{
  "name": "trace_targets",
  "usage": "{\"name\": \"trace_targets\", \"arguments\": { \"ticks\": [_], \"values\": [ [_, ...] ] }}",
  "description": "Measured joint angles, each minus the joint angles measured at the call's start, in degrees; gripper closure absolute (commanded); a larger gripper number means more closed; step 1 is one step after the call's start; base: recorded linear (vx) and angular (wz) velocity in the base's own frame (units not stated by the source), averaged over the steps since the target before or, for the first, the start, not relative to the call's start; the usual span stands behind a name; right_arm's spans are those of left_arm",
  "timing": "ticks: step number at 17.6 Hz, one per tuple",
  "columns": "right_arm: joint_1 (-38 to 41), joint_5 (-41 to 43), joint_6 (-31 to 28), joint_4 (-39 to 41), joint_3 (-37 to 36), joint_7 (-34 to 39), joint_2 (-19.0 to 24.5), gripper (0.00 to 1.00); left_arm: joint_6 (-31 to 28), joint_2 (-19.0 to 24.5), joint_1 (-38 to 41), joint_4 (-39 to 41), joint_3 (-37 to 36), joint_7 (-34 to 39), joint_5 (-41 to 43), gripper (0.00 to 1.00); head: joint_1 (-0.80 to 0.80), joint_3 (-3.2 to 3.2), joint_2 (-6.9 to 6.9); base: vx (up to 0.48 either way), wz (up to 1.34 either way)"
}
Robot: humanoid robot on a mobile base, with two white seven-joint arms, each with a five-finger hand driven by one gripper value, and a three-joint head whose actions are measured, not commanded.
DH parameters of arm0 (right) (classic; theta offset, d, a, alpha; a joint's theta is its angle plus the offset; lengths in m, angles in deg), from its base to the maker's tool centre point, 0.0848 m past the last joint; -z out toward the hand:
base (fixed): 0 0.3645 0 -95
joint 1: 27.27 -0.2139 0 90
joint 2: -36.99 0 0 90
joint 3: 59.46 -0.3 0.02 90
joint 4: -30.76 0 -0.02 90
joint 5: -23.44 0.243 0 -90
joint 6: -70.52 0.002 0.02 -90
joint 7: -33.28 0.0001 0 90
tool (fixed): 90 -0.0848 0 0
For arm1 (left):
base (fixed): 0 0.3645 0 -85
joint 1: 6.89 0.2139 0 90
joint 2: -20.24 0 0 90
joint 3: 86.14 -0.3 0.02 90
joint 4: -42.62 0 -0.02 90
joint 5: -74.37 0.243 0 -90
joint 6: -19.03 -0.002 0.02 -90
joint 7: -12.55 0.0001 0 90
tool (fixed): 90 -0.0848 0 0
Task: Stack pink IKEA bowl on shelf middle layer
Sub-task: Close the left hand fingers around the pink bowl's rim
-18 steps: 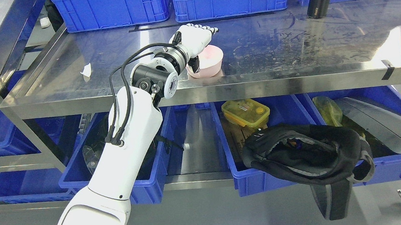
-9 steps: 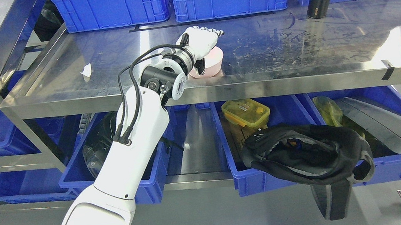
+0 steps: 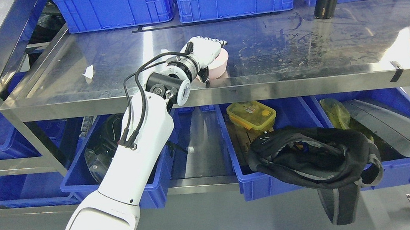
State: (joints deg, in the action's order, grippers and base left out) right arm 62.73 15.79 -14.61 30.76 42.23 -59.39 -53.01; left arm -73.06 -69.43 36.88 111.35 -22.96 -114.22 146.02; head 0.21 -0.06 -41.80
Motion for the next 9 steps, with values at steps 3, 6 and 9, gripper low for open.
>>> {"name": "trace_targets", "arguments": {
  "ticks": [3, 6, 9],
  "values": [
    [0.0, 0.0, 0.0, 0.0, 0.0, 0.0, 0.0, 0.0, 0.08, -0.06, -1.15, -1.82, 0.23, 0.0, 0.01, 0.12, 0.0, 0.0, 0.0, 0.0, 0.0],
    [0.0, 0.0, 0.0, 0.0, 0.0, 0.0, 0.0, 0.0, 0.33, -0.14, -2.35, -3.71, 0.42, -0.22, -0.3, 0.16, 0.0, 0.0, 0.0, 0.0, 0.0],
    [0.0, 0.0, 0.0, 0.0, 0.0, 0.0, 0.0, 0.0, -1.04, -0.18, -3.05, -5.4, 0.43, -1.08, -2.18, 0.17, 0.0, 0.0, 0.0, 0.0, 0.0]
  ]
}}
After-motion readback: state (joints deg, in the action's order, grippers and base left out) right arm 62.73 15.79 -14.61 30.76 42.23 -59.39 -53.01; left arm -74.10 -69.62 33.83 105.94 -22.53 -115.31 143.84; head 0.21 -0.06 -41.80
